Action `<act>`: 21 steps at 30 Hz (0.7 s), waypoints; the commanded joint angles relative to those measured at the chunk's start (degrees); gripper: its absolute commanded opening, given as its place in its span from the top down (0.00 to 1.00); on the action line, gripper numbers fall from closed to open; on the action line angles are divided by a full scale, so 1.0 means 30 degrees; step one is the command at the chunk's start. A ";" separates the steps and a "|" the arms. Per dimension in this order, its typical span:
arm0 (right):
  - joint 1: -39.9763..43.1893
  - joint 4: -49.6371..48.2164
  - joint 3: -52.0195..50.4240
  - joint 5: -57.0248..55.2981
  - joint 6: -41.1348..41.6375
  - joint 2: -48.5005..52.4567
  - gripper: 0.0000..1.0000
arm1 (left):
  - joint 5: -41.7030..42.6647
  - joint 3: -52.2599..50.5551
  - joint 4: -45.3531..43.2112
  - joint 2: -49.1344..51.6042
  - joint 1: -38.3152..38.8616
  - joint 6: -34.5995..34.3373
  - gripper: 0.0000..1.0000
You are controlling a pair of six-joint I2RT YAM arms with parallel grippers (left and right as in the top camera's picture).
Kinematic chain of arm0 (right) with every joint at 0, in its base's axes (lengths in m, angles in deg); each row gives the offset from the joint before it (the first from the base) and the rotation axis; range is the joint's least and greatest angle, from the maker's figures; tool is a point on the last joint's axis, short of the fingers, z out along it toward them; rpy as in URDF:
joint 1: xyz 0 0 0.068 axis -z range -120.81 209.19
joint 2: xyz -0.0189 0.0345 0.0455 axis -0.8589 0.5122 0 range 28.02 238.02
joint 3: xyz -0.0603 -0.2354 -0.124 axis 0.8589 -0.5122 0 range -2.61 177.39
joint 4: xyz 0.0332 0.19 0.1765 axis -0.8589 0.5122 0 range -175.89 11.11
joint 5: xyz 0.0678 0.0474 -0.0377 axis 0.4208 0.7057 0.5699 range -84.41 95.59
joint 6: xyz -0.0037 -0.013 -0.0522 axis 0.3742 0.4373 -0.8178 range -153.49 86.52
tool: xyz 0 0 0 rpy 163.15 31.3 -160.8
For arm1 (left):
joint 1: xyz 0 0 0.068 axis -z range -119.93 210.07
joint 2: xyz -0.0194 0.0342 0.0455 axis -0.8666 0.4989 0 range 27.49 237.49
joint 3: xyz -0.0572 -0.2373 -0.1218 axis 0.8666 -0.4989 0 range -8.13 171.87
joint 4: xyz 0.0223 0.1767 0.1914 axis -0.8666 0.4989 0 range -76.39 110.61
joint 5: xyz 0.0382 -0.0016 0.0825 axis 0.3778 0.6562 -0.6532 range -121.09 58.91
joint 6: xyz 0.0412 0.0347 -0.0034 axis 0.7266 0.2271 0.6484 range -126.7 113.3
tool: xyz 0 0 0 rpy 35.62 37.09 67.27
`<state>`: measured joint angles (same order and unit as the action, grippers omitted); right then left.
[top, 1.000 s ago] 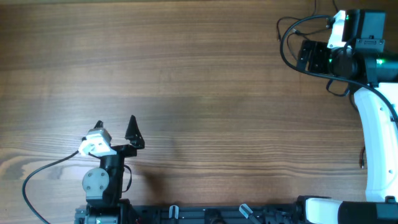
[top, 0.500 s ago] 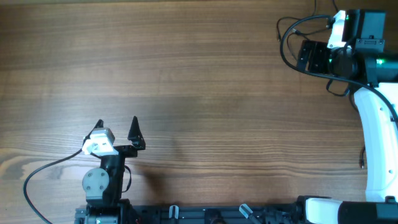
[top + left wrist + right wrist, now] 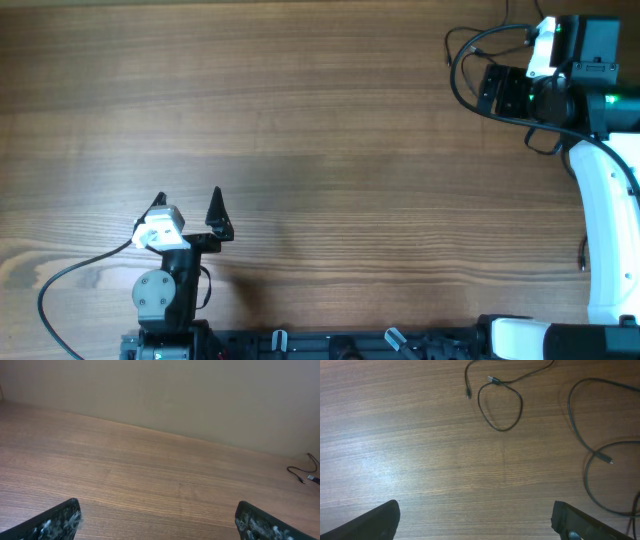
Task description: Untangle cables
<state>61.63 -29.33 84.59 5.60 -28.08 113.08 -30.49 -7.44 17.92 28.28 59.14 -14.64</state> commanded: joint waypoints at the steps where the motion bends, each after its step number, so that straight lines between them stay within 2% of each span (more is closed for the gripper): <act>1: 0.0029 -0.0051 -0.0095 0.0182 0.0328 -0.0015 0.00 | 0.0357 -0.0124 0.0022 -0.0175 -0.0197 0.0372 0.00; 21: 0.0029 -0.0189 -0.0102 0.0175 0.0197 0.0182 0.00 | 0.0357 -0.0124 0.0022 -0.0153 -0.0197 0.0372 0.00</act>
<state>61.63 -29.35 84.59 5.60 -28.10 113.19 -30.49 -7.44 17.92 28.28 59.14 -14.64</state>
